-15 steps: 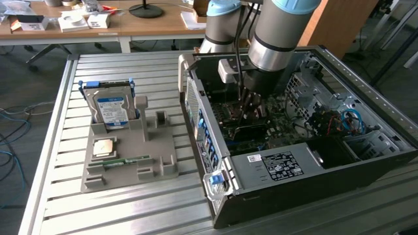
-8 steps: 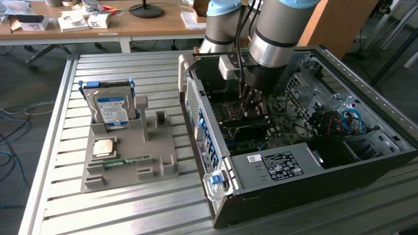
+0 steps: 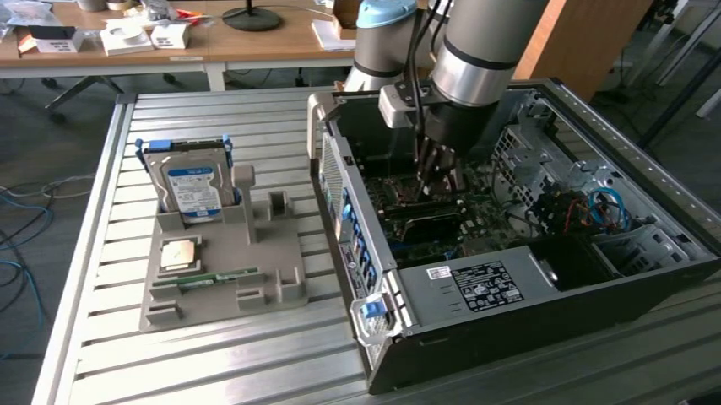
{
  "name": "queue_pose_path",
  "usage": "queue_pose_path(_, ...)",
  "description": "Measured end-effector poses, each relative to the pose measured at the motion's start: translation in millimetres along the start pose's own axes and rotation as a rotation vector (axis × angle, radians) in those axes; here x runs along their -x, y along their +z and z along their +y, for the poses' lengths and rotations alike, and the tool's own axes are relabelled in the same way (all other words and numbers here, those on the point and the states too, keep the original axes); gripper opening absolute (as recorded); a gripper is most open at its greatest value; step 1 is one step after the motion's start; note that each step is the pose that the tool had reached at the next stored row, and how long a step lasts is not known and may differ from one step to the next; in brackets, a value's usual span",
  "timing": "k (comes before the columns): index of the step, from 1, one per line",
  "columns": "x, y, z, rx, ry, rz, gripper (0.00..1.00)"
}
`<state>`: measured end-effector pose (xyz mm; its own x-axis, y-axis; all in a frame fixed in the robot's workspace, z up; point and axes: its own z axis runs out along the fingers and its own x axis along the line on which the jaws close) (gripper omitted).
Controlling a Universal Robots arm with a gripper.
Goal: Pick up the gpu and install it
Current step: 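Press down on the gpu until it lock into place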
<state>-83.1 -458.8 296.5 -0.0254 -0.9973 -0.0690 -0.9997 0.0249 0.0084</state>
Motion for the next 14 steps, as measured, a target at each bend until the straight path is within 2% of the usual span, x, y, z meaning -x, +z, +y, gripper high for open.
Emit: queue_pose_path(14, 0.2, -2.5, 0.0, 0.0000, 0.000, -0.0002, 0.10)
